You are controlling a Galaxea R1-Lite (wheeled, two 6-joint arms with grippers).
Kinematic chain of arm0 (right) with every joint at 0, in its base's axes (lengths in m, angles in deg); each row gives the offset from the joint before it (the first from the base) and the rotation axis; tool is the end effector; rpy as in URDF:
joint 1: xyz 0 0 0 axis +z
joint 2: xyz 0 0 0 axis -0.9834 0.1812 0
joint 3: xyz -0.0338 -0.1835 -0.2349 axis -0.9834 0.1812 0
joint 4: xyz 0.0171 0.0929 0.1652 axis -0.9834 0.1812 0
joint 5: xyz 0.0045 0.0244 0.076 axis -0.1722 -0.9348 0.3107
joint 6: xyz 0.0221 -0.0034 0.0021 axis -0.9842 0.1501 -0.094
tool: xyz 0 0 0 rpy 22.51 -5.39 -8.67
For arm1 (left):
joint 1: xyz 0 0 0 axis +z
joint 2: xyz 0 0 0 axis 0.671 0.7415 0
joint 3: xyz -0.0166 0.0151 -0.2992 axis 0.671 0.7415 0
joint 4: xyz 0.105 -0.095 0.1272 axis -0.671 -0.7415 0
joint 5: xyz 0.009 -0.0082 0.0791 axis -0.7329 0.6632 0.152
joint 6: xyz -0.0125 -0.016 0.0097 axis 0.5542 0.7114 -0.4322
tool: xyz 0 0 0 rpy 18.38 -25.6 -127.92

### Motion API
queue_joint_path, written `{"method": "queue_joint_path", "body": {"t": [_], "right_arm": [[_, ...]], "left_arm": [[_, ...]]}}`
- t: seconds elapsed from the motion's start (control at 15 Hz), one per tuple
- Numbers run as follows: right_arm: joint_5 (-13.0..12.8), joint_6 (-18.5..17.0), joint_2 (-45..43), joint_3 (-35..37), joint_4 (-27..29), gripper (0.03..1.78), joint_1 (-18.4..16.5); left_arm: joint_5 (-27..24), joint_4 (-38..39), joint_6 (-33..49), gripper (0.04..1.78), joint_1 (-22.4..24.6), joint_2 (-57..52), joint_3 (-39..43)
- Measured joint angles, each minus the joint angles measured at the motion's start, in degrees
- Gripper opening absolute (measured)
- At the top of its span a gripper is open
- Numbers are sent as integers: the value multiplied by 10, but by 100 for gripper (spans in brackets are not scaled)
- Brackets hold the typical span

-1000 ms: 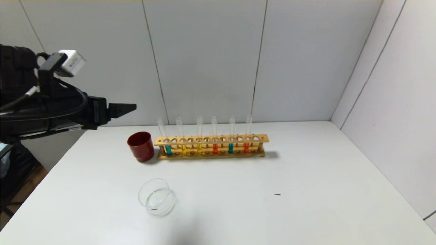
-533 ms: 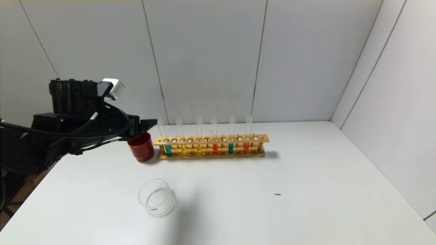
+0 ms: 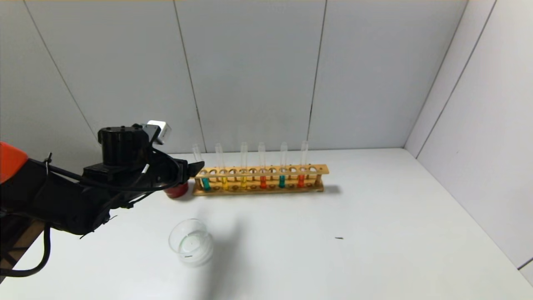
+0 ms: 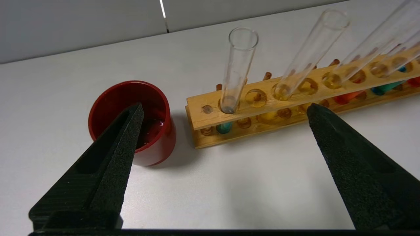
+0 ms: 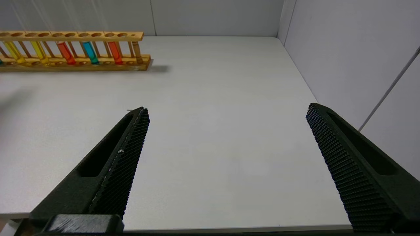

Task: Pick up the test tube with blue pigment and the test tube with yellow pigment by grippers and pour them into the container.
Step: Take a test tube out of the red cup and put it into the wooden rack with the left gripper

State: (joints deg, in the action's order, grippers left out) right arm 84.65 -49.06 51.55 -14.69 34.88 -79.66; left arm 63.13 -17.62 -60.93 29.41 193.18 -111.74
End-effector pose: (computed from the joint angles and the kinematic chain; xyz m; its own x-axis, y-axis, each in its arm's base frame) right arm -0.0229 0.0001 0.0759 1.0000 0.0039 0.0027 -0.0039 1.0000 -0.0043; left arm 0.3262 -0.0741 0.1338 0.9249 -0.2259 -0.3057 0.2305 0.9728 -0.0214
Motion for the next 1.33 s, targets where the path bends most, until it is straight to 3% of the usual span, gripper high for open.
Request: {"method": "queue_joint_path", "body": {"t": [0.33, 1.0, 1.2, 1.33], "right_arm": [[0, 0, 0, 0, 0, 175, 0], [0, 0, 0, 0, 0, 175, 0], [0, 0, 0, 0, 0, 175, 0], [0, 0, 0, 0, 0, 175, 0]], "left_arm": [[10, 39, 2, 175, 0, 63, -24], [10, 36, 4, 171, 2, 139, -93], [9, 39, 3, 143, 2, 155, -102], [9, 39, 3, 112, 1, 160, -106]]}}
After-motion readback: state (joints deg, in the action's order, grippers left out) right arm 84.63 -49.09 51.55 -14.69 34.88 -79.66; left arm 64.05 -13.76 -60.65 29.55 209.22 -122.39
